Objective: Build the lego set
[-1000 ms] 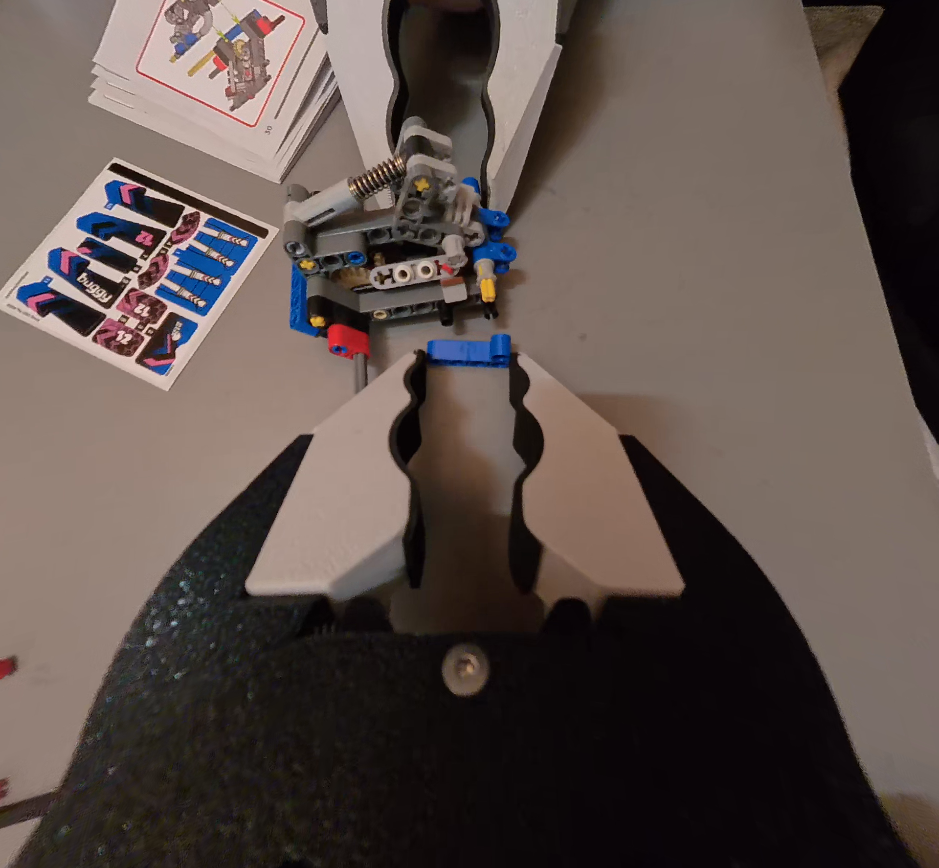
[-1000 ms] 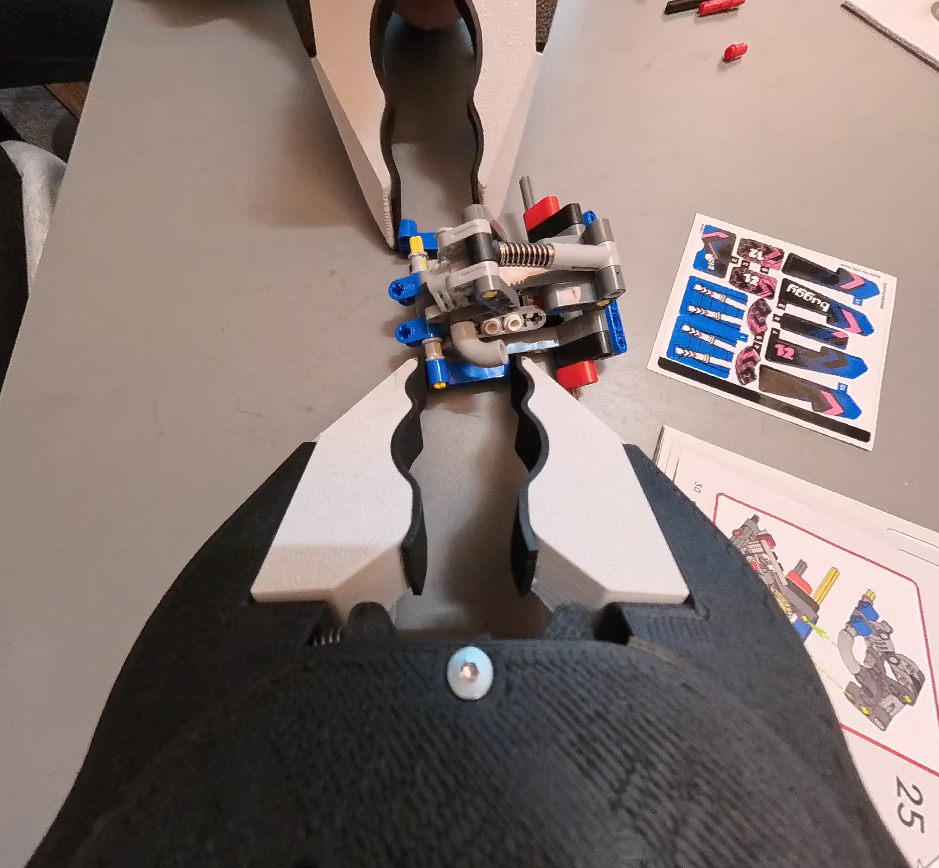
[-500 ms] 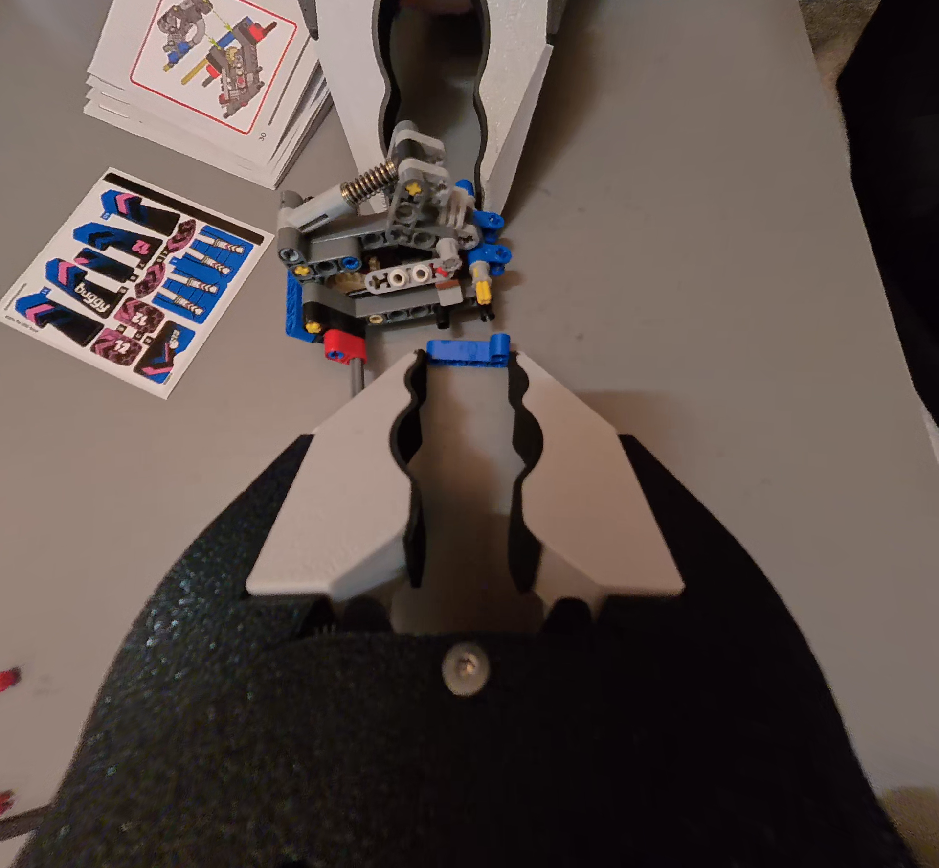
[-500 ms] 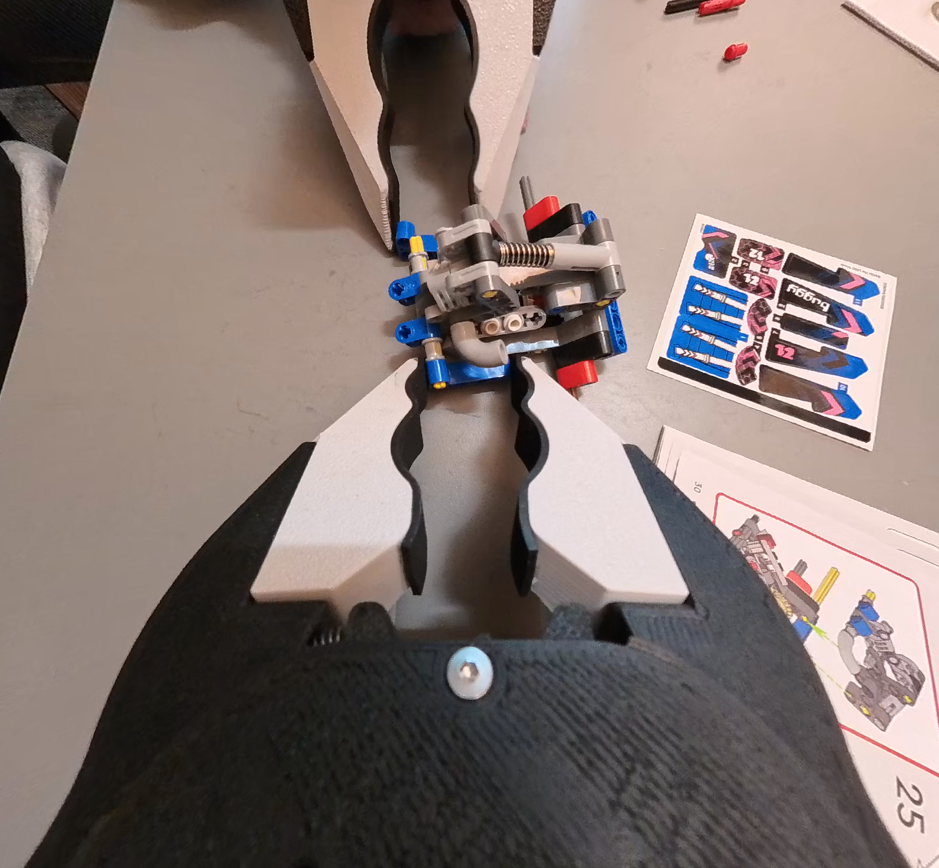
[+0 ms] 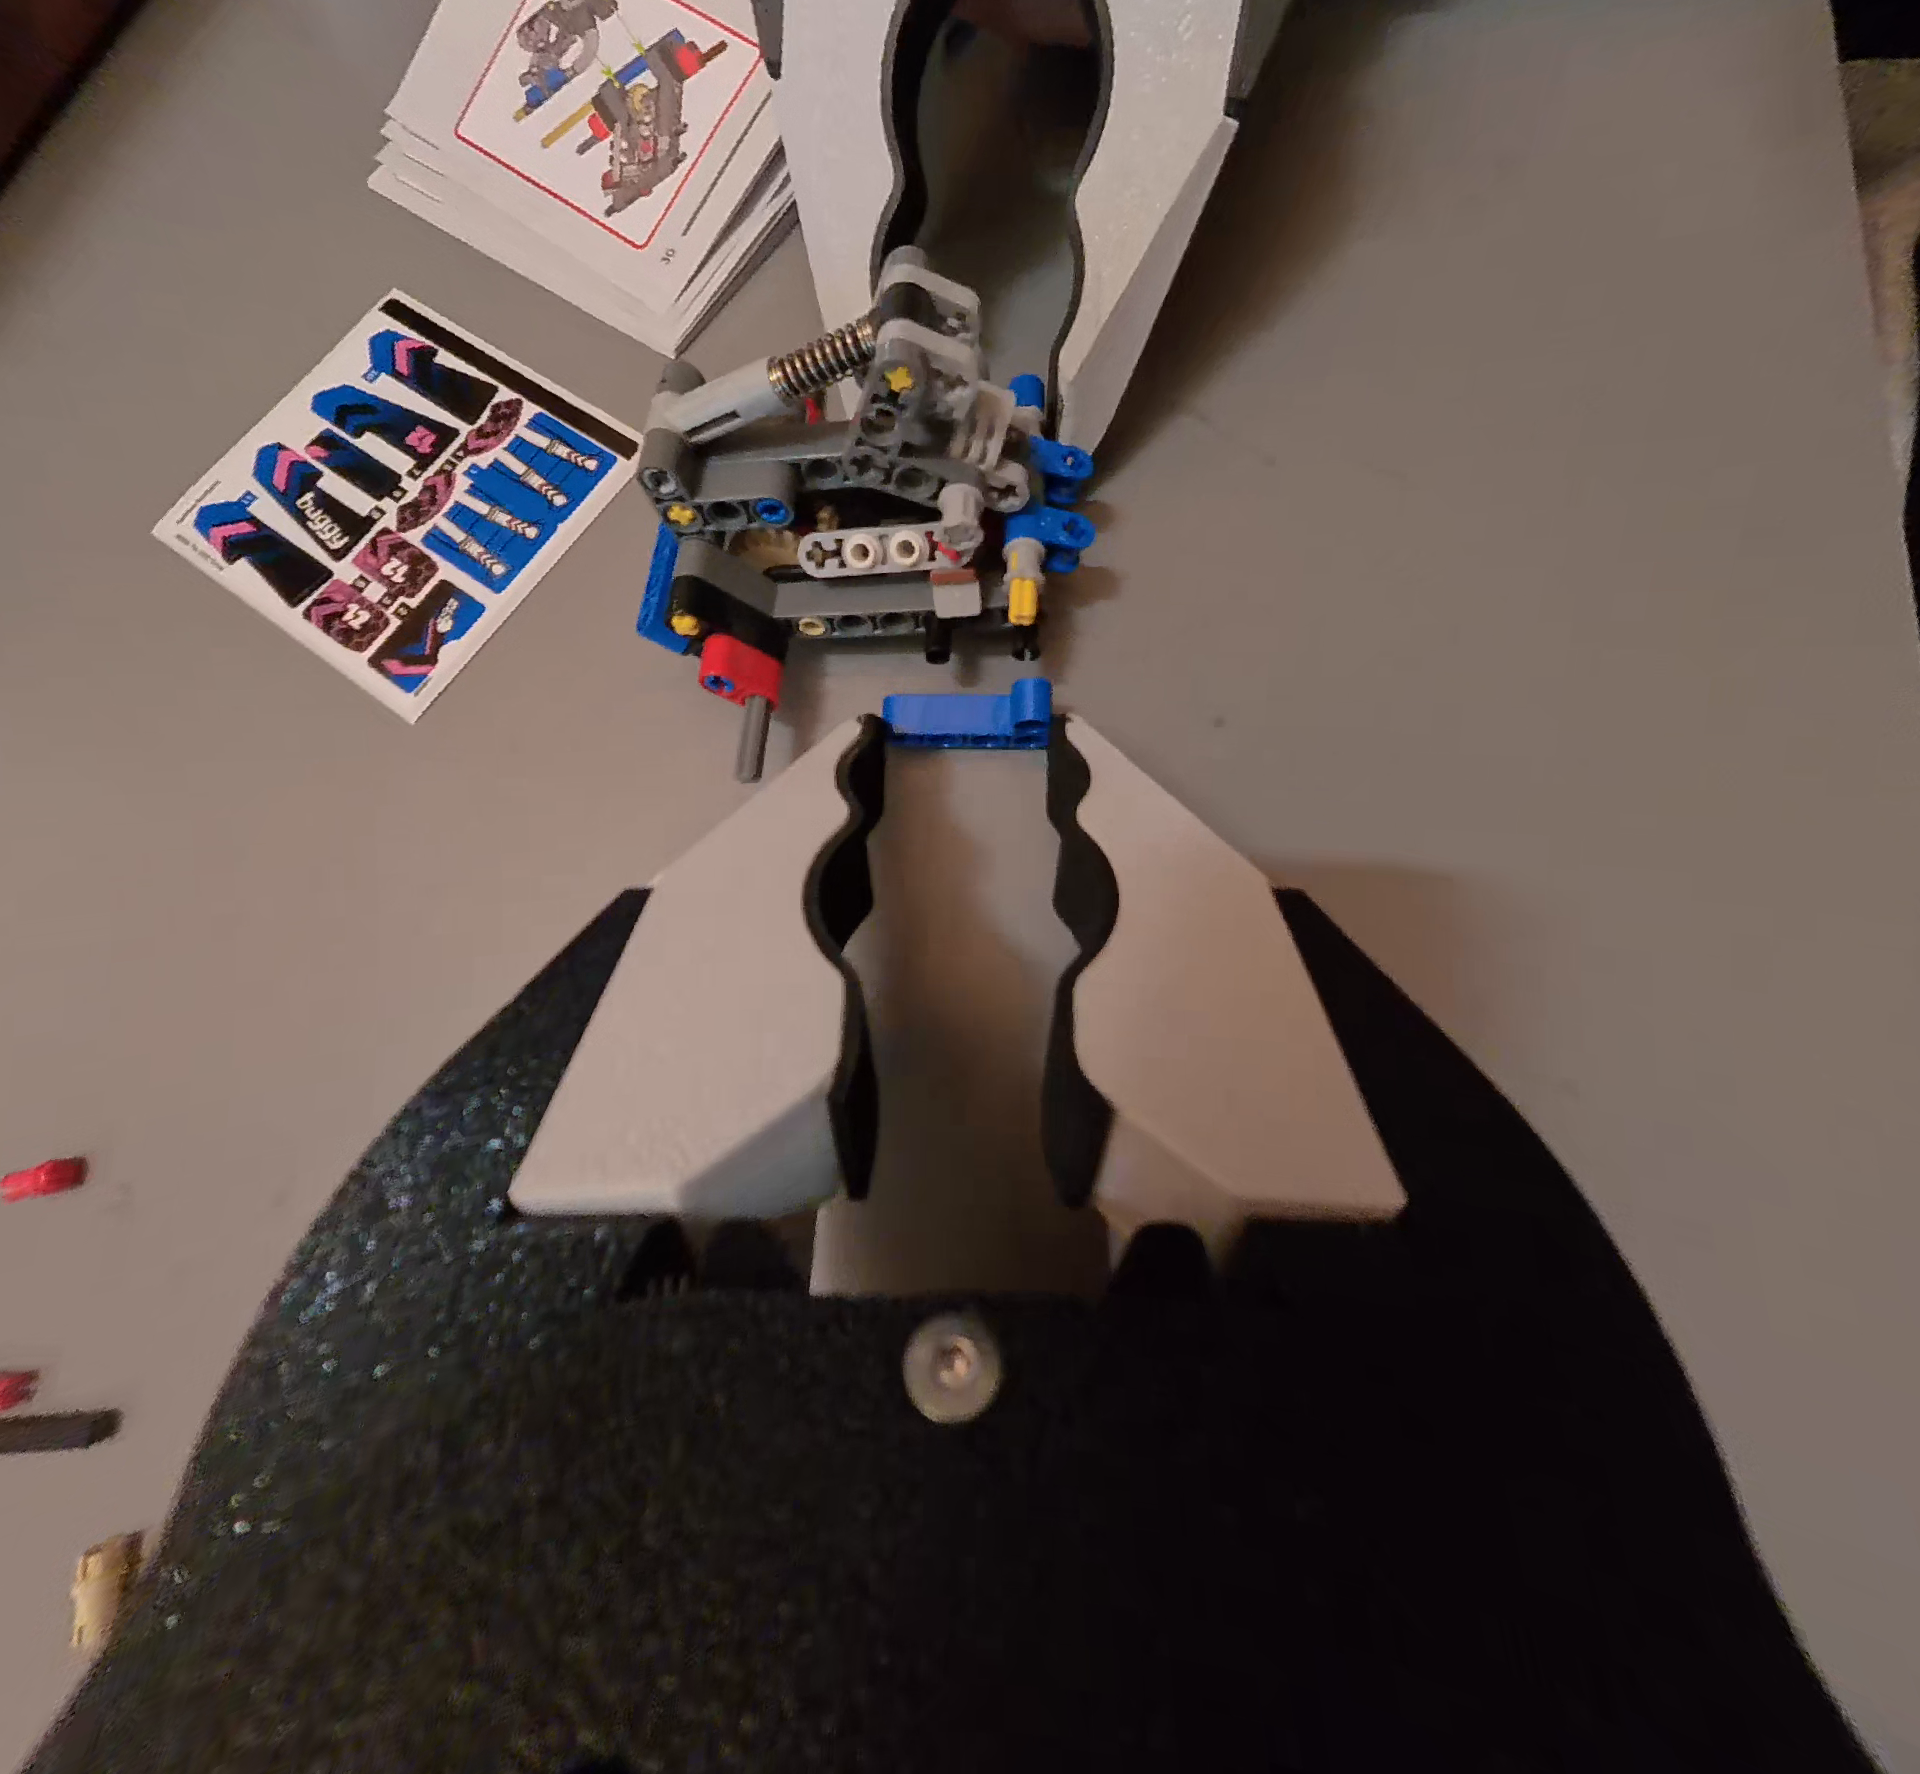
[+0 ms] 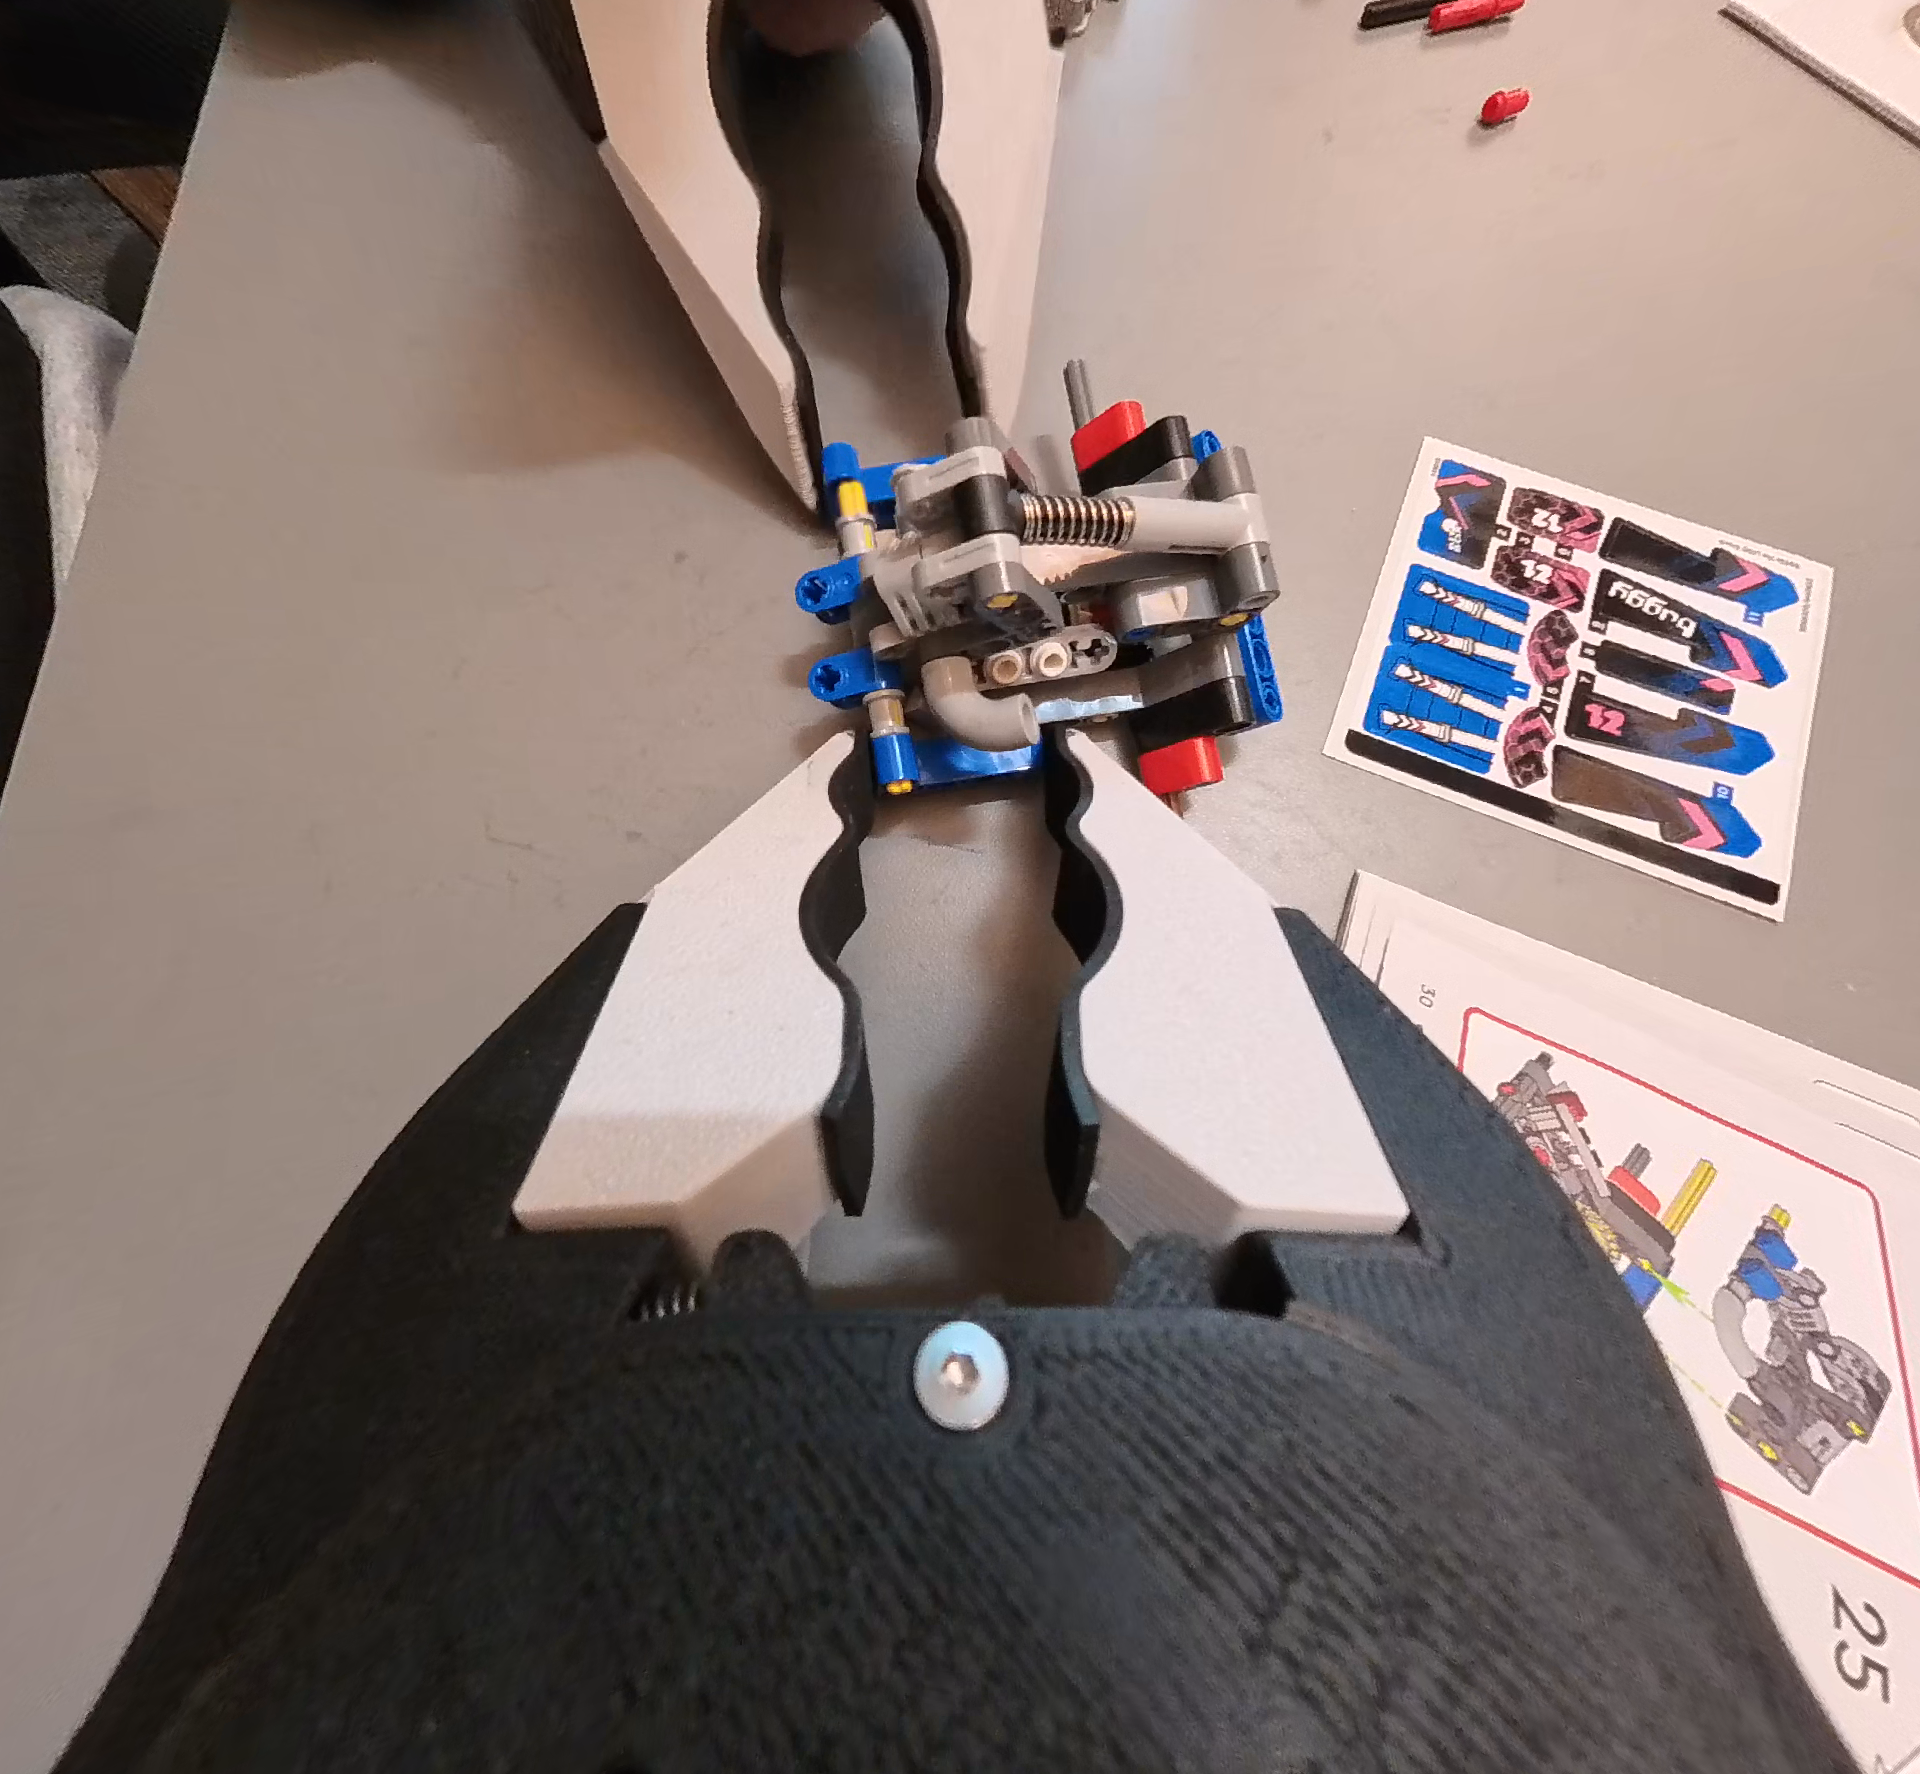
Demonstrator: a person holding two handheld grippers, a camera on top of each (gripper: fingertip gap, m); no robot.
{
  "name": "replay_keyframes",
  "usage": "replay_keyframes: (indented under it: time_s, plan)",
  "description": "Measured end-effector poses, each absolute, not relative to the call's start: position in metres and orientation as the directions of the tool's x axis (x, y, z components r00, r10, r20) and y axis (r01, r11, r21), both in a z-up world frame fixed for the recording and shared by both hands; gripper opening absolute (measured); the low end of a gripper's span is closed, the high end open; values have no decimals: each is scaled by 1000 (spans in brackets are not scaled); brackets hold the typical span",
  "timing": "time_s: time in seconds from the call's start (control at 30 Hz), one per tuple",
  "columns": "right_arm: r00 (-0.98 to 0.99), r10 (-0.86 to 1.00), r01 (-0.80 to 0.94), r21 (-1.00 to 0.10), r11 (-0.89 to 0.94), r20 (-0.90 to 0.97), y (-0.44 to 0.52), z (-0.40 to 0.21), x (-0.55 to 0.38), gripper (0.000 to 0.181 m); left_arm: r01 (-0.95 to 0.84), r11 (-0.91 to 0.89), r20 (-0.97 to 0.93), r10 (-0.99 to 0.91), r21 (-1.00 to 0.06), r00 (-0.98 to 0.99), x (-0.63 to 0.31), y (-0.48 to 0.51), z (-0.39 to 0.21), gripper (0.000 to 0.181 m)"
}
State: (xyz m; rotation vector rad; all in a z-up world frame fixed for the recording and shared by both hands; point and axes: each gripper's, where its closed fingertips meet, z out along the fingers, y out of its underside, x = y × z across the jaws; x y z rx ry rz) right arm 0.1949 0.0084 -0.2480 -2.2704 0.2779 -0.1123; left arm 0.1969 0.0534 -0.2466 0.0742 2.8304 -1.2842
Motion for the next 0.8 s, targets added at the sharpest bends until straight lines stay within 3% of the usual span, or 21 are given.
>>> replay_keyframes:
  time_s: [0.8]
  plan:
    - [972, -236, -153, -755, -637, 2, 9, -248, 195, 32, 83, 619, -80, 32, -781, -996, 197, 49, -239, 29]
